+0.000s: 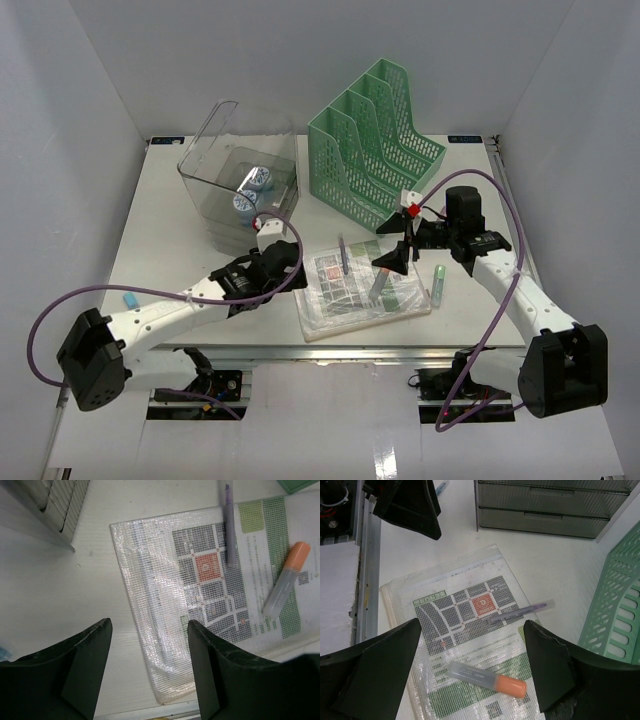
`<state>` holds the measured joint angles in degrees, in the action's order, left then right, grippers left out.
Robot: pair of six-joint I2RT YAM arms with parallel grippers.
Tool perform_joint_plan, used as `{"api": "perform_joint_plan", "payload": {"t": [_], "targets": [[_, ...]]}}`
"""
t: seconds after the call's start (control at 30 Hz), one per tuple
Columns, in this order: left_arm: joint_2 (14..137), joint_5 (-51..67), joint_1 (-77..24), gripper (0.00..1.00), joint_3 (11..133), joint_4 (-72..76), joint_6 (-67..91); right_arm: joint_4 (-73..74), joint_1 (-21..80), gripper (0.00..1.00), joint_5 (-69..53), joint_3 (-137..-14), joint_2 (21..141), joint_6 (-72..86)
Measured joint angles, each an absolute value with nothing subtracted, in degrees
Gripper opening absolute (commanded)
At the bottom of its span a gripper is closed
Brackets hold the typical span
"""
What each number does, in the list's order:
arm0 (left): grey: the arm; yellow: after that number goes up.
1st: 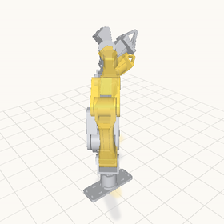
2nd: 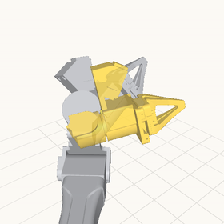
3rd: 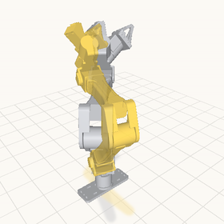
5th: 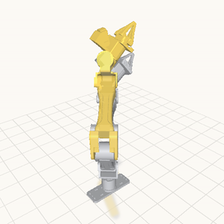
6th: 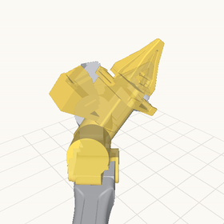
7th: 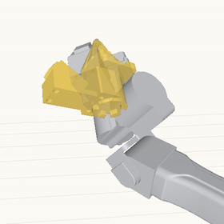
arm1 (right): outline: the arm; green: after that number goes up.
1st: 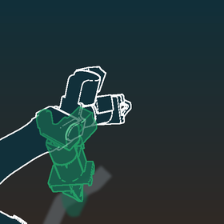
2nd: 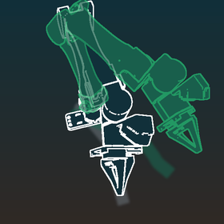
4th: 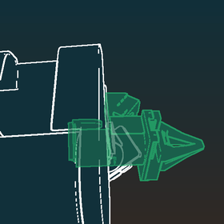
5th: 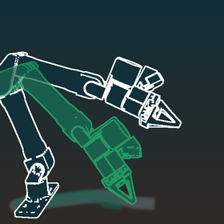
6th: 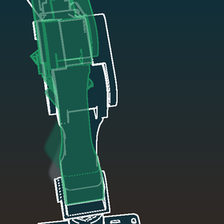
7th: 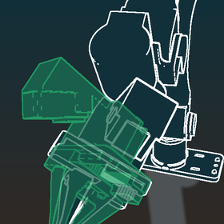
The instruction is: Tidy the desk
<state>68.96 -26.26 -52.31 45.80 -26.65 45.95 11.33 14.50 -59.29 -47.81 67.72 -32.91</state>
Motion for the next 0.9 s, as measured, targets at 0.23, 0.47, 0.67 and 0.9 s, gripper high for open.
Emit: {"api": "perform_joint_plan", "payload": {"t": [0.23, 0.47, 0.67, 0.9], "targets": [[63.4, -26.0, -54.94, 0.72, 42.4, -22.69, 38.85, 10.82, 13.93, 0.9, -60.23, -47.07, 67.75, -32.98], [87.01, -30.48, -61.68, 0.65, 60.72, -24.05, 22.26, 10.45, 11.29, 0.9, -60.91, -46.86, 67.28, -33.01], [93.09, -35.4, -59.29, 0.62, 64.66, -25.62, 13.39, 10.31, 7.51, 0.9, -62.58, -46.07, 66.3, -32.95], [91.93, -36.69, -51.72, 0.54, 64.69, -27.35, 9.51, 10.28, 7.09, 0.9, -63.79, -46.02, 66.3, -32.95]]}}
